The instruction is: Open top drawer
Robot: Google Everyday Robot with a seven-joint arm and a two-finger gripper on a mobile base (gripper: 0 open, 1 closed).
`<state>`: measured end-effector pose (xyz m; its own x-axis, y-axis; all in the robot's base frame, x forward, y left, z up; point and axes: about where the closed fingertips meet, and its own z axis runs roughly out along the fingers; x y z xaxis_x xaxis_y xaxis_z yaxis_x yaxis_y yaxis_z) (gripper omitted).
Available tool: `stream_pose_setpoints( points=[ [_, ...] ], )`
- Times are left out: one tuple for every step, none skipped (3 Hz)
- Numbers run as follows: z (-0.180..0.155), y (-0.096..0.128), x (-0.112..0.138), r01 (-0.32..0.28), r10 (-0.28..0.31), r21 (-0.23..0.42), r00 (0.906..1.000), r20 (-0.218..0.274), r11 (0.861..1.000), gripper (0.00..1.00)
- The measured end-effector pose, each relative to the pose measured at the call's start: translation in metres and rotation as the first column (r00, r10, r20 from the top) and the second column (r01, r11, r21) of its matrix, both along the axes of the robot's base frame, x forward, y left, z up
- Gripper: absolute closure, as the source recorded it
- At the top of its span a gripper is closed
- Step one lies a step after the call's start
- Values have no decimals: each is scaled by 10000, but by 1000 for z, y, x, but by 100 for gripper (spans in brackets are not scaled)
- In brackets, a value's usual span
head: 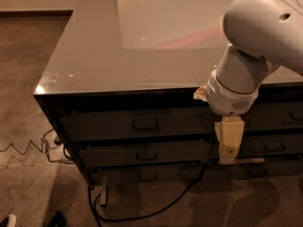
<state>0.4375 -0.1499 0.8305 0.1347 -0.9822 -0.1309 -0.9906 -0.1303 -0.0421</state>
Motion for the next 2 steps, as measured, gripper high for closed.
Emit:
stream_pose_setpoints(
  points=[
    [-4,21,-4,-875,929,-722,9928,758,9935,0],
    [-4,32,-15,-1562,1772,-1409,9724,1516,9776,0]
  ],
)
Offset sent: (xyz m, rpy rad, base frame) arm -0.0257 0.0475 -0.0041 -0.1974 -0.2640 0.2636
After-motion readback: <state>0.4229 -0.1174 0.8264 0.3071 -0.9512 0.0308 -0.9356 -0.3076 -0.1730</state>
